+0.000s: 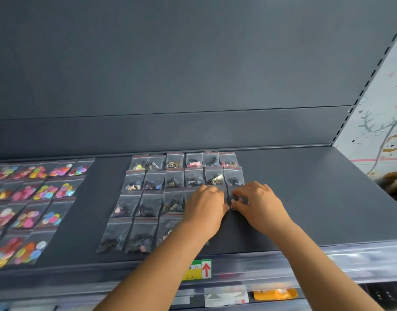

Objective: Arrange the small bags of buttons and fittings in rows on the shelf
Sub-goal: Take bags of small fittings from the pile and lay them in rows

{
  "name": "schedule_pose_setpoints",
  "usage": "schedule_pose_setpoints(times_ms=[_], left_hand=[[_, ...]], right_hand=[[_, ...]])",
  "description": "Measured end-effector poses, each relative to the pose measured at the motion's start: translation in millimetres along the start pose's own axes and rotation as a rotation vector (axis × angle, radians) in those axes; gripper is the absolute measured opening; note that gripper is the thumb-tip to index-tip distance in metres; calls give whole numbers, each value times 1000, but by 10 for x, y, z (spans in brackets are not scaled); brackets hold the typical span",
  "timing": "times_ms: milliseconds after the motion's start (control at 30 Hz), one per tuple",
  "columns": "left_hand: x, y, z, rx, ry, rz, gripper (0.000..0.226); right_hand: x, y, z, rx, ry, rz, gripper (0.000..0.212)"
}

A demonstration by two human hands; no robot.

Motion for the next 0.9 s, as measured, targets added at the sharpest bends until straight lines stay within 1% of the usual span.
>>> schedule_pose_setpoints(times_ms=[100,233,433,667,900], left_hand=[[63,39,7,26,-2,-5,44],[200,148,114,22,16,-67,54],[622,325,561,75,104,-163,58],[1417,518,1402,94,241,-256,58],[2378,727,2495,77,379,-295,60]], right_hand=[[61,60,82,20,-15,-6,27],[125,54,261,18,20,-19,40],[160,-102,738,79,169,-1,58],[226,-473,1724,73,334,40,61],[378,-1009,3008,36,447,108,61]])
Point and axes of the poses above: each hand's wrist, its own x-axis away from the middle knuckle, its own y-axis out of the back of the hand, z = x × y, the point moved 2 cm from there along -x, towards the middle knuckle, and after that the axes turned 2 degrees about z, right-handed, at the moved point
